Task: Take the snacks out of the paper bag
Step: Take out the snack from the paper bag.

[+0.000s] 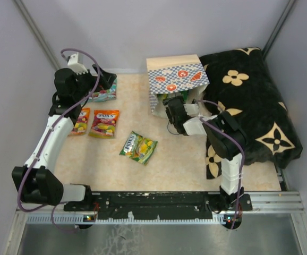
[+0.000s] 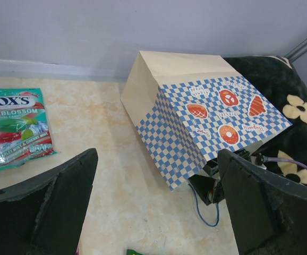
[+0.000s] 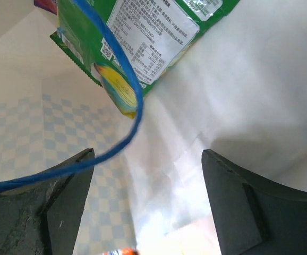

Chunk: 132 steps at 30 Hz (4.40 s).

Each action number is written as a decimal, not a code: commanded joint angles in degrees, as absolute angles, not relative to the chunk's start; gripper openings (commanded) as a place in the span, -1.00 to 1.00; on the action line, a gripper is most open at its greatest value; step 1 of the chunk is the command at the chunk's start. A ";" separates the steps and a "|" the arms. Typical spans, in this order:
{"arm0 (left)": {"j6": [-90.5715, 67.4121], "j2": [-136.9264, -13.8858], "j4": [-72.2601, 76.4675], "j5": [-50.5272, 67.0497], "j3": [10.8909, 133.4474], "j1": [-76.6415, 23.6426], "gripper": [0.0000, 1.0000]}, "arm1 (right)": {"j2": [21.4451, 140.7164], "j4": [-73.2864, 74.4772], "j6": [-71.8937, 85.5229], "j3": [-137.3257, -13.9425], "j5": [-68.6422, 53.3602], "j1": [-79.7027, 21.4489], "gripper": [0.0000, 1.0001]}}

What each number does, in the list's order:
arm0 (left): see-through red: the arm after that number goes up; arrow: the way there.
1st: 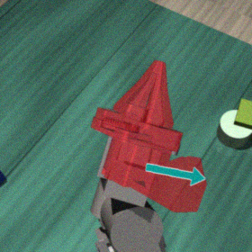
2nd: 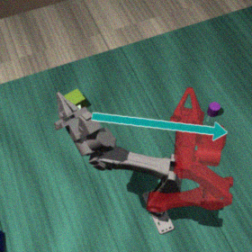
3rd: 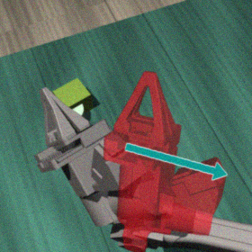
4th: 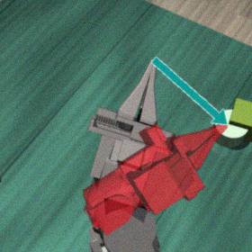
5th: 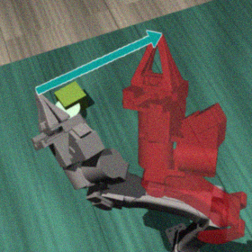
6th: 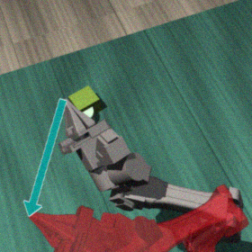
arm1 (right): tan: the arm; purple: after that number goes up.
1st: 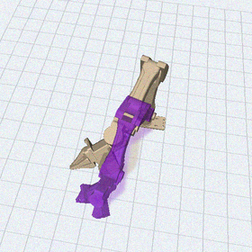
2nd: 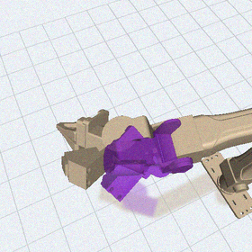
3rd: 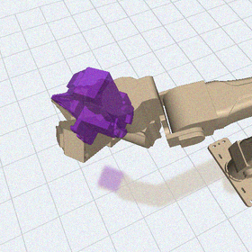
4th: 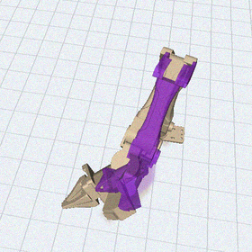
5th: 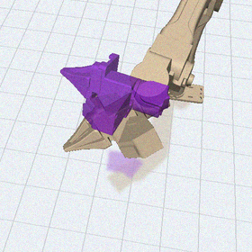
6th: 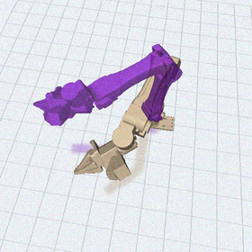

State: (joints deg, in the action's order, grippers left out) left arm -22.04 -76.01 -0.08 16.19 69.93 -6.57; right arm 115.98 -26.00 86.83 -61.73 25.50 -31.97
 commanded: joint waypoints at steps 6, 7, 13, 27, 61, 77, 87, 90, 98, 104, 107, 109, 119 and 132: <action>-25.79 -80.51 5.22 14.18 76.20 -3.78 1.00 | 95.17 -12.14 79.91 -54.17 26.35 -35.40 0.74; -25.65 -80.54 5.75 14.25 75.45 -3.76 1.00 | 92.72 -13.45 78.82 -53.27 25.22 -36.06 0.76; -33.96 -78.50 12.34 15.05 66.58 -3.73 1.00 | 85.25 -15.35 72.98 -49.89 27.94 -43.67 0.87; -36.23 -79.07 7.16 20.74 70.68 1.44 1.00 | 62.45 -25.05 86.31 -27.13 20.95 -47.71 0.67; 17.35 -90.54 2.63 -7.52 70.90 -45.79 1.00 | 87.30 -40.98 90.11 -36.14 2.40 -21.53 0.28; 30.53 -112.80 13.49 -16.54 93.46 -45.88 0.99 | 86.44 -40.81 90.77 -33.16 -0.70 -21.53 0.34; 19.20 -110.60 10.31 -9.47 100.09 -43.05 1.00 | 93.38 -43.58 92.07 -33.91 0.62 -22.18 0.51; 16.83 -110.58 9.08 -9.31 101.82 -41.85 1.00 | 96.57 -43.94 93.36 -36.71 2.07 -23.60 0.57; 14.15 -109.64 6.68 -6.60 104.39 -40.32 1.00 | 99.61 -35.72 99.30 -46.62 14.13 -29.88 0.49; 11.95 -111.27 3.88 -4.42 107.55 -39.14 1.00 | 105.88 -25.14 102.92 -57.60 21.09 -30.85 0.50; 10.82 -111.99 2.74 -4.00 108.98 -38.81 1.00 | 109.05 -20.10 104.99 -61.45 25.25 -30.78 0.54; 10.14 -112.35 1.88 -3.64 110.10 -38.47 1.00 | 111.29 -19.42 105.56 -62.92 26.67 -30.51 0.53; 8.77 -111.65 -3.90 -0.88 112.89 -37.15 1.00 | 120.35 -19.21 104.37 -68.42 28.90 -29.68 0.49; 5.98 -99.61 -5.91 -1.47 97.09 -35.95 1.00 | 132.11 -24.25 97.08 -79.22 26.73 -25.05 0.18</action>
